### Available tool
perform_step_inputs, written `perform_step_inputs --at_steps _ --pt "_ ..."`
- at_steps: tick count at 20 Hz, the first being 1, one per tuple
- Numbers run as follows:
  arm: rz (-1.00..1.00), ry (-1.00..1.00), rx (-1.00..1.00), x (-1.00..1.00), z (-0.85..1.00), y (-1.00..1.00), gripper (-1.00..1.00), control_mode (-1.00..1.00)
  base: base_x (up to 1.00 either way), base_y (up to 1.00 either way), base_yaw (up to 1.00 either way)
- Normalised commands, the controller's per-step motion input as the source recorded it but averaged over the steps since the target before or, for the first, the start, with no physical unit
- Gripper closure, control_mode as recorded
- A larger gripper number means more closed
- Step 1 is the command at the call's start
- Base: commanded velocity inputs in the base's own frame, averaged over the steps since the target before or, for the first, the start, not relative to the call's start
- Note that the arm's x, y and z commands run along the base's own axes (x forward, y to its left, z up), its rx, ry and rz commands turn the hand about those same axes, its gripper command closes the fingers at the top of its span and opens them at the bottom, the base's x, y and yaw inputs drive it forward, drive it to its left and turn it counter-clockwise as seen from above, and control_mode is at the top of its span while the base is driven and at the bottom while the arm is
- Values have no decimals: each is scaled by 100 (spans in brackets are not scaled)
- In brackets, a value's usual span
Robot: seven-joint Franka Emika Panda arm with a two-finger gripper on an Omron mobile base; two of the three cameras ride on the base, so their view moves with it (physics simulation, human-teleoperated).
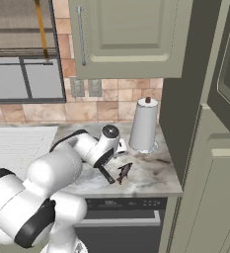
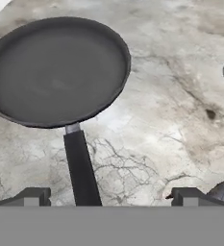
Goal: Retrieve the pan from the cabinet, then place the raw meat into the pan to avoid contamination.
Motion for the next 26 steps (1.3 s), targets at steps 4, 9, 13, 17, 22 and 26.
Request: perform_step_inputs --at_steps 4,9,13,17,22,26 --pt "-26 21 -4 0 0 -16 -100 -100 0 0 0" --pt "-29 21 -4 0 0 -21 -100 -100 0 0 0" --pt "-29 15 -6 0 -1 -26 -100 -100 0 0 0" --pt "-24 7 -8 0 -7 -34 -100 -100 0 0 0" --pt "-18 3 -7 0 -12 -40 -100 -100 0 0 0" --pt "-13 0 -5 0 -15 -35 -100 -100 0 0 0"
